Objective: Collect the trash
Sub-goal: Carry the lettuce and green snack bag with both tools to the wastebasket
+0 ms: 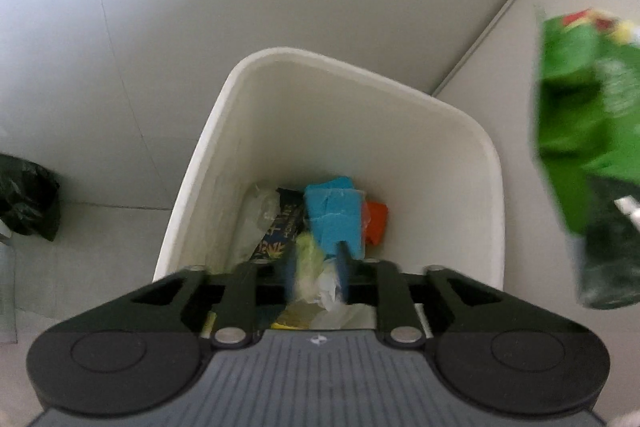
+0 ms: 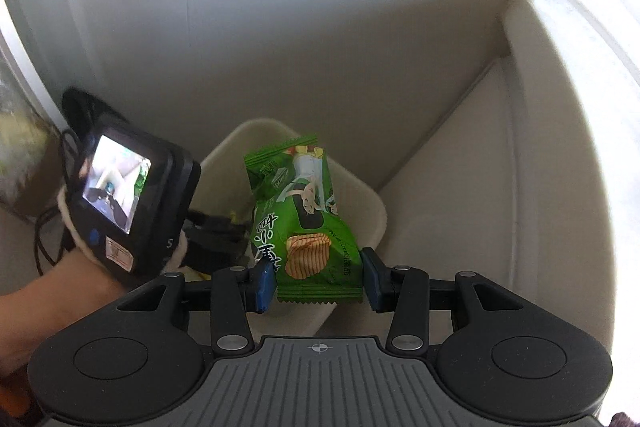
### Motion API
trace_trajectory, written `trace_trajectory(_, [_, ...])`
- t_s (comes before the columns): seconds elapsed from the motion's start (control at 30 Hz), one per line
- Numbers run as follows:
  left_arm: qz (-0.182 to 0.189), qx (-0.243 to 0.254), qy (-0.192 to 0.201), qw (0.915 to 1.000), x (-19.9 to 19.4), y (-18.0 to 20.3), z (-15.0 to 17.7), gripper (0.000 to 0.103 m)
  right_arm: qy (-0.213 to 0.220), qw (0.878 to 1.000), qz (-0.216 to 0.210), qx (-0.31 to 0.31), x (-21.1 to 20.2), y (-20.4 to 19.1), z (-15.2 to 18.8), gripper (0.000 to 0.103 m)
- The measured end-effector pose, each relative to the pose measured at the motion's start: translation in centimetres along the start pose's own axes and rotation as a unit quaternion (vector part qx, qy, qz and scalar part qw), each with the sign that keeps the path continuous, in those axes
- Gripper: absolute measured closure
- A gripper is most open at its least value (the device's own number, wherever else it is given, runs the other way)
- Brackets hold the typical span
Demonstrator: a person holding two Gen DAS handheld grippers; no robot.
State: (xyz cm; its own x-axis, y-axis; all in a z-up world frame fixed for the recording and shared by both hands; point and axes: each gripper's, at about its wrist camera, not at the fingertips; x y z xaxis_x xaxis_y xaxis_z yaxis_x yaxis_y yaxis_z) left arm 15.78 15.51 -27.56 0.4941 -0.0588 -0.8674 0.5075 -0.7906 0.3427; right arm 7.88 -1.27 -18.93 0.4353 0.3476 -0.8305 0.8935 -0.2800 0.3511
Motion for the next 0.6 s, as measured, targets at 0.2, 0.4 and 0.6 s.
trace_trajectory(0.2, [0.016, -0.005, 0.007, 0.9998, -1.9, -0.7, 0.5, 0.056, -0.032, 0.999, -0.012, 0.024, 2.4, 0.5, -2.4, 0.061])
trace_trajectory(0.4, [0.022, -0.021, 0.011, 0.9995, -3.3, -2.4, 1.3, 0.042, -0.075, 0.996, -0.023, 0.046, 7.1, 1.1, -3.1, 0.061])
trace_trajectory(0.6, [0.015, -0.023, 0.009, 0.9996, -3.9, -3.1, 1.7, 0.038, -0.104, 0.991, -0.04, 0.068, 10.8, 0.9, -3.5, 0.061])
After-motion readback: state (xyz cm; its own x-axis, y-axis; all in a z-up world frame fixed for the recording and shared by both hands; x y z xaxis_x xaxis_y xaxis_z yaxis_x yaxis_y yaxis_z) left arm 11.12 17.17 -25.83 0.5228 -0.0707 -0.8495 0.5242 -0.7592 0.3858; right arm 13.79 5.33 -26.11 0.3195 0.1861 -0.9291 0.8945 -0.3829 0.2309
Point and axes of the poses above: each gripper's, at about its wrist camera, not at the fingertips, and x roughly the way its jaws point, y to its right, z to its underside, and after that the axes turned 9 degrees about -x, right-handed
